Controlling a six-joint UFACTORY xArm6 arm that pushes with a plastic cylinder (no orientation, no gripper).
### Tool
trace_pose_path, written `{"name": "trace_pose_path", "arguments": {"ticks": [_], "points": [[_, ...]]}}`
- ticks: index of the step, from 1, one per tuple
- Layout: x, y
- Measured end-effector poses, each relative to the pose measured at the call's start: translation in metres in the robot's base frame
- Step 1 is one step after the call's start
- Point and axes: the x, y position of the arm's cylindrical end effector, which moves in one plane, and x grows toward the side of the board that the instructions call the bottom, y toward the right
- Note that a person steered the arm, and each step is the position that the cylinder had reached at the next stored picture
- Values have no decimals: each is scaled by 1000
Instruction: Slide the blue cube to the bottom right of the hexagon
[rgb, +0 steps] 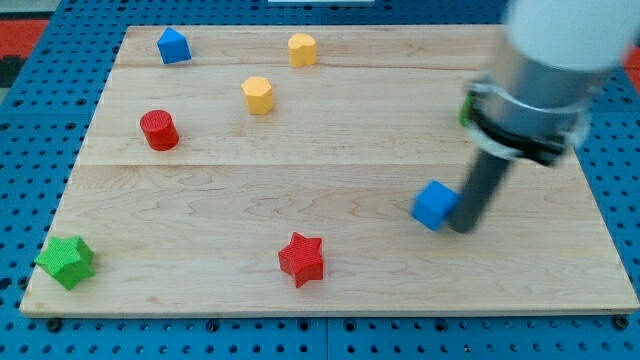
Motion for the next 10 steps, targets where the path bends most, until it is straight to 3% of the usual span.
{"name": "trace_pose_path", "arguments": {"ticks": [1, 2, 3, 5, 10], "points": [[-63, -71], [-89, -102], [-63, -126], [-95, -145], [-93, -145]]}}
